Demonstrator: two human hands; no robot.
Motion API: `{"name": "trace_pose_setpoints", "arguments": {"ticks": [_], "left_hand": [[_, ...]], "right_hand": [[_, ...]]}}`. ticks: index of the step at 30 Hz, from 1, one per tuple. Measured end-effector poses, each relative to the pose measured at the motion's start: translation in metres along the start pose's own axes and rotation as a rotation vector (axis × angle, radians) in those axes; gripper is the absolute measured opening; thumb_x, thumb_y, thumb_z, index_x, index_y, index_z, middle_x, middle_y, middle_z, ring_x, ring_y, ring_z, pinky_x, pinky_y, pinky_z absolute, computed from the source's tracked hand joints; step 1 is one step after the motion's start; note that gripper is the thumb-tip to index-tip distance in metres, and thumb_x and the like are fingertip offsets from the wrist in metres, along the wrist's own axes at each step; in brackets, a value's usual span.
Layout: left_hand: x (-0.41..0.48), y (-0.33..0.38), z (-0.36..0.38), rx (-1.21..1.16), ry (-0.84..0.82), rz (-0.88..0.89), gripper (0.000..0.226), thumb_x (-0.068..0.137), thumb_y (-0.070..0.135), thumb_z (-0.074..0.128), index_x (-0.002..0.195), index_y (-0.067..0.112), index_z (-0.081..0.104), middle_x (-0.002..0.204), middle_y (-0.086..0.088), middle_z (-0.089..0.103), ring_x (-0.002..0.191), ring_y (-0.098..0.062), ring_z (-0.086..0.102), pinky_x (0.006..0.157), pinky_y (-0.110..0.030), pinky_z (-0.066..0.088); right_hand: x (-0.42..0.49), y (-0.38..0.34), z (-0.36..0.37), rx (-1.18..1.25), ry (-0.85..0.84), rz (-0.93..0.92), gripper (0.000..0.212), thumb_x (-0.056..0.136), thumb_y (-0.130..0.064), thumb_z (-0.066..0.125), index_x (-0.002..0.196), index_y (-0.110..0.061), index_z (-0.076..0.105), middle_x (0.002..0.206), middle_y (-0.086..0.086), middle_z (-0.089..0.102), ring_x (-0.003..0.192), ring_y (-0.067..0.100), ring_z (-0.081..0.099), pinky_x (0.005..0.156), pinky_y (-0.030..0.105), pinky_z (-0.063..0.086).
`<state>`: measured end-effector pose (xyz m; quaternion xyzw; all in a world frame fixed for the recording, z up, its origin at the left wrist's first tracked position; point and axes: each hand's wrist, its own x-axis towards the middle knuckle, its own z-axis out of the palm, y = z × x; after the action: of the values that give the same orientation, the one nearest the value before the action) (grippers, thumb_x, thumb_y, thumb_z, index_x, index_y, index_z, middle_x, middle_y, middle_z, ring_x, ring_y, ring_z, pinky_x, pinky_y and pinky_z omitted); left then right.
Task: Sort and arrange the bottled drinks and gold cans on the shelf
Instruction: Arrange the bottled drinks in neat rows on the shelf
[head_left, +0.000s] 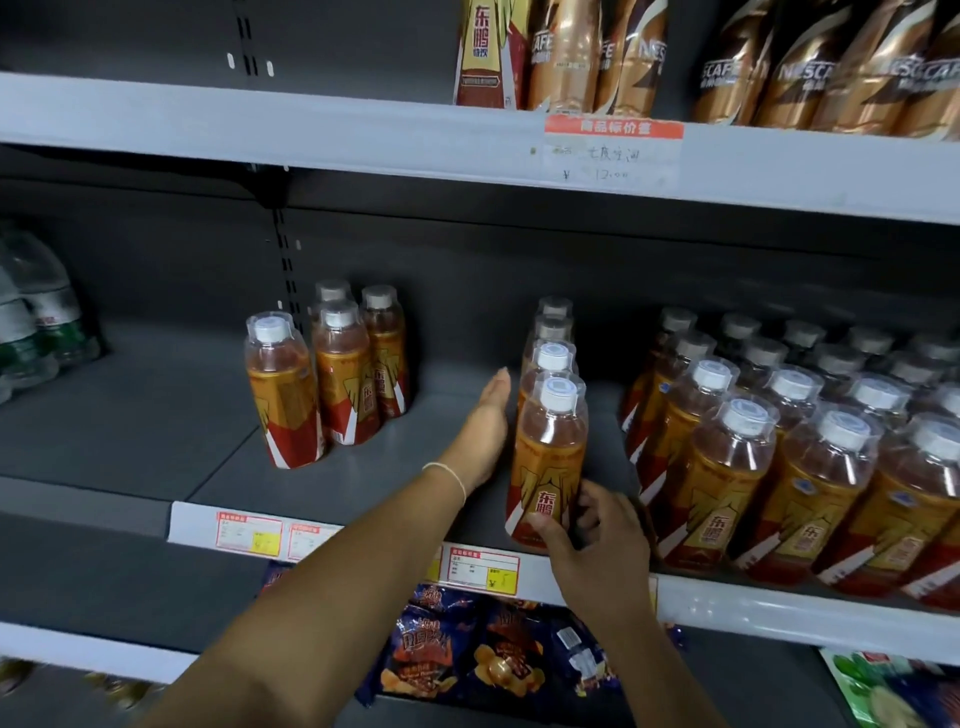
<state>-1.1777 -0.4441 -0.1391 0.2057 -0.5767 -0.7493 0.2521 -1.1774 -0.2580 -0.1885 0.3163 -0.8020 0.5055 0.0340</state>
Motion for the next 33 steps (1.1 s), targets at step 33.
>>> {"name": "trace_pose_setpoints", "arguments": {"ticks": [33], "left_hand": [[0.048,-0.007,0.009,-0.297,-0.239,-0.189,0.071,0.097,0.064,0.027,0.146,0.013,0.037,0.085,0.004,0.073,0.081,-0.011,0.071,0.073,-0.029,0.057]], "right_hand": [[-0.013,-0.008,0.001,-0.489,-0.024,0.039,0.050,0.086,-0.068,0.052,0.119,-0.033,0.067,0.109,-0.015,0.071,0.099,0.005,0.063,0.071,0.018,0.042]]}}
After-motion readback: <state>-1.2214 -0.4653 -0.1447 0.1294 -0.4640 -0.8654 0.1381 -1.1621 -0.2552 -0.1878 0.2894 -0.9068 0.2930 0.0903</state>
